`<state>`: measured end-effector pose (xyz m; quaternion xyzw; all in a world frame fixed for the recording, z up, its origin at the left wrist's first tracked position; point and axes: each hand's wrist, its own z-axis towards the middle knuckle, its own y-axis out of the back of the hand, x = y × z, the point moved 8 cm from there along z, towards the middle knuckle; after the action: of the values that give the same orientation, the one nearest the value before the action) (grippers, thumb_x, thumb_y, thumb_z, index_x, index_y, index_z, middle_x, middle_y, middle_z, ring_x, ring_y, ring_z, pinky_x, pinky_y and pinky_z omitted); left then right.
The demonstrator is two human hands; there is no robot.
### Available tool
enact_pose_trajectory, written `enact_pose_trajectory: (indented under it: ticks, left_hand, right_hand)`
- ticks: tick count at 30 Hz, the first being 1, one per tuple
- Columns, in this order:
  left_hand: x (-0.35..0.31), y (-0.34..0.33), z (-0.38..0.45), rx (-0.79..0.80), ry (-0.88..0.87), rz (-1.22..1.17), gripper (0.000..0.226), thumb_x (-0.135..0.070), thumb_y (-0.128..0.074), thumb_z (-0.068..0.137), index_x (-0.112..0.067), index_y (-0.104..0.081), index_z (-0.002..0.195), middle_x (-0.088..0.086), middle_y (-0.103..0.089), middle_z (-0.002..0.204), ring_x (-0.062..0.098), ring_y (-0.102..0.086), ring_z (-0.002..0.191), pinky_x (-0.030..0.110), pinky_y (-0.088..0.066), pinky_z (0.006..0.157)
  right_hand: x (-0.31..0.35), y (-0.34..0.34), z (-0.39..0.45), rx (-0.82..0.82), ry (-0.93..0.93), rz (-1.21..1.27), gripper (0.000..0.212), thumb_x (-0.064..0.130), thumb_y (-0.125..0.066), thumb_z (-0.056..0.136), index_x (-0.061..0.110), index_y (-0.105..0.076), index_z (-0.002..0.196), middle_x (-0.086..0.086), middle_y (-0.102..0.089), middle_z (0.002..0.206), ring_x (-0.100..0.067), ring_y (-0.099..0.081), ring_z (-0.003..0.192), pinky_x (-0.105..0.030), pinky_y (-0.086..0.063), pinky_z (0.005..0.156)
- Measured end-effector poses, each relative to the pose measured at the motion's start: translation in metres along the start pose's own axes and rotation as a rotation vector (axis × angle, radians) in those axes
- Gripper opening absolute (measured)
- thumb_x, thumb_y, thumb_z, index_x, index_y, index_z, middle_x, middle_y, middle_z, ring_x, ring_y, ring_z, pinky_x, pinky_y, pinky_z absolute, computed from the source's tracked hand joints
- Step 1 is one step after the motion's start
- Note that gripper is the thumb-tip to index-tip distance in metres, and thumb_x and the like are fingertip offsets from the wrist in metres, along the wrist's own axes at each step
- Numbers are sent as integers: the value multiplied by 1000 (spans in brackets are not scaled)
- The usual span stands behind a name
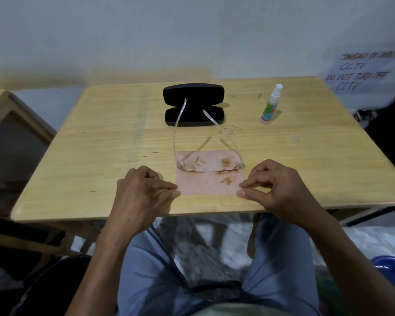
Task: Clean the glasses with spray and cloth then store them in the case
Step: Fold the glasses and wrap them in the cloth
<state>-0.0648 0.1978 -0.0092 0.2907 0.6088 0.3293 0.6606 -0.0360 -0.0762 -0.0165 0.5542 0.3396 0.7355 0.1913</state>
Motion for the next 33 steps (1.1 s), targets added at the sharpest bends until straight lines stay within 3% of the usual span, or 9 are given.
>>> enact_pose_trajectory:
  ticks: [2,6,8,11,13,17,23,29,33]
  left_hand:
    - [-3,2,1,-15,13,-12,8,-46,-78,73,-48,-72,78,-14,-58,83,7,-50,86,29,-41,74]
    - [-18,4,2,-65,-7,-44,46,-31,-83,75,-53,-47,56,-1,-69,86,23,-58,90,52,-45,83]
    - [-24,2,2,-84,-53,5,42,-26,-80,79,-51,-51,61,-3,-63,84,22,-56,87,51,-43,83]
    - [-27,5,1,-198,-162,34,4,-24,-79,80,-26,-77,79,-3,-52,80,20,-53,77,46,-43,76]
    - [-30,8,3,-289,-207,60,11,-22,-81,78,-17,-79,88,-1,-50,79,21,-52,72,43,-43,69]
    - [-41,12,12,-412,-264,163,13,-18,-81,78,-13,-79,90,6,-50,82,24,-52,77,36,-32,72]
    - [-53,12,22,-559,-396,298,3,-14,-75,81,-10,-76,81,15,-54,85,31,-53,78,37,-33,67]
    - [-59,6,21,-673,-463,389,6,-10,-72,82,-9,-74,76,18,-58,83,29,-49,78,37,-32,66]
    - [-60,1,23,-701,-470,415,8,-9,-71,79,-10,-72,71,10,-48,98,29,-46,85,39,-33,67]
  right_hand:
    - [1,-1,0,9,-9,8,12,28,-87,73,24,-81,83,4,-63,89,-6,-58,79,-11,-38,66]
    - [2,-3,1,8,-7,-25,7,28,-84,76,25,-80,81,6,-60,91,-2,-54,81,-21,-36,70]
    - [5,-2,1,-33,28,-42,8,25,-84,77,22,-79,81,5,-58,92,-7,-56,84,-23,-39,71]
    - [14,7,2,-169,107,-94,11,20,-85,77,18,-78,85,3,-56,94,-17,-56,86,-20,-39,69]
    - [23,14,4,-262,171,-131,12,19,-85,77,15,-79,86,-2,-57,96,-19,-54,88,-19,-39,71]
    - [36,20,10,-384,277,-226,12,19,-85,78,11,-78,85,-9,-59,101,-24,-53,84,-35,-48,59]
    - [43,18,17,-481,406,-368,10,15,-82,80,7,-76,82,-14,-64,98,-27,-55,78,-36,-47,51]
    - [50,13,15,-548,481,-426,6,10,-77,83,5,-75,79,-18,-67,99,-30,-56,76,-32,-42,56]
    - [55,4,19,-536,518,-471,5,6,-76,81,6,-74,77,-20,-69,105,-33,-58,80,-36,-46,61]
